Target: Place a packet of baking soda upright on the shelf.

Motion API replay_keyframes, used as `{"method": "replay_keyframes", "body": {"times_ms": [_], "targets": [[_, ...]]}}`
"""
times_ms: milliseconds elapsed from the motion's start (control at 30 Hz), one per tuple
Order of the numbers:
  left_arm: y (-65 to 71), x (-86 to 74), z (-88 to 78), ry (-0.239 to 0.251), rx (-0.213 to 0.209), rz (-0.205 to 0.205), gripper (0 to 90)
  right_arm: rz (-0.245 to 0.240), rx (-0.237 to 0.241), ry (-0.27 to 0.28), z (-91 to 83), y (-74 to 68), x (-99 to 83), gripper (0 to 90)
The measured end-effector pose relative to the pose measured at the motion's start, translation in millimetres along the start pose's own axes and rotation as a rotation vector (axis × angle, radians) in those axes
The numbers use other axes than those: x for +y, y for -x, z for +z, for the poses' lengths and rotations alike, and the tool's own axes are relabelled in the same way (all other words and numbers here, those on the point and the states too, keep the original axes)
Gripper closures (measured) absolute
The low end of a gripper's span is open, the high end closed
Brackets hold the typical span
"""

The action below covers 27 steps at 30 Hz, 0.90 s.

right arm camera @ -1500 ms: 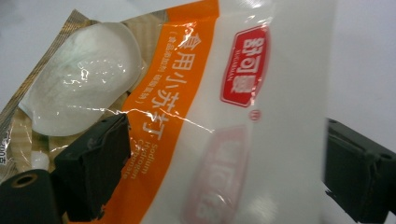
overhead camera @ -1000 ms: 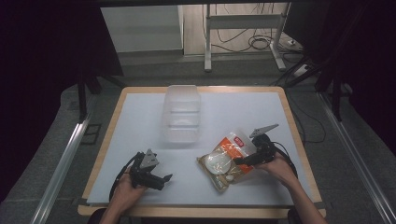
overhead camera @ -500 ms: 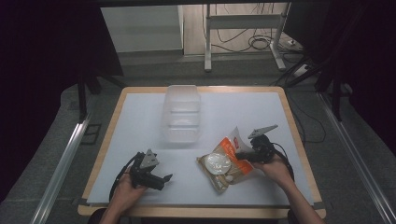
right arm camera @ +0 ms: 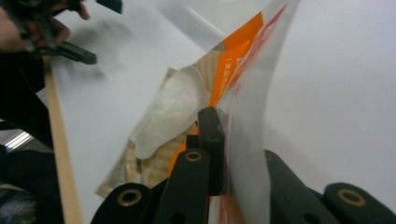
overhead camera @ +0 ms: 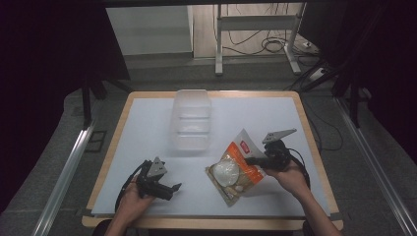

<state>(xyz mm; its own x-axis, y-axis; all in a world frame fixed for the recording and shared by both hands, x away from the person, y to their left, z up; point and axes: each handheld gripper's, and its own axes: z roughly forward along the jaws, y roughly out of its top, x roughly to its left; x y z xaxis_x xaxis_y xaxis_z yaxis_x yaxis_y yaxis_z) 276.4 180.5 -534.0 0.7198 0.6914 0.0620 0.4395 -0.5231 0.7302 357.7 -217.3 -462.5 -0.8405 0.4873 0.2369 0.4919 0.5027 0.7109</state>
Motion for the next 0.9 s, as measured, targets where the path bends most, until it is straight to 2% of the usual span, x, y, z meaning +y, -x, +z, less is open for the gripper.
{"method": "replay_keyframes", "body": {"times_ms": [167,633,900], "targets": [[0.1,0.0,-0.2,0.0,0.0,0.0,3.0,-0.045,0.009,0.012,-1.7,-14.2,11.6,88.7],[0.0,0.2,-0.7,0.0,0.003,0.008,3.0,-0.106,0.015,0.006,-5.0,-32.1,37.4,88.8],[0.1,0.1,-0.5,0.0,0.001,0.006,3.0,-0.146,-0.046,0.023,-13.0,-33.0,56.1,88.9]]}}
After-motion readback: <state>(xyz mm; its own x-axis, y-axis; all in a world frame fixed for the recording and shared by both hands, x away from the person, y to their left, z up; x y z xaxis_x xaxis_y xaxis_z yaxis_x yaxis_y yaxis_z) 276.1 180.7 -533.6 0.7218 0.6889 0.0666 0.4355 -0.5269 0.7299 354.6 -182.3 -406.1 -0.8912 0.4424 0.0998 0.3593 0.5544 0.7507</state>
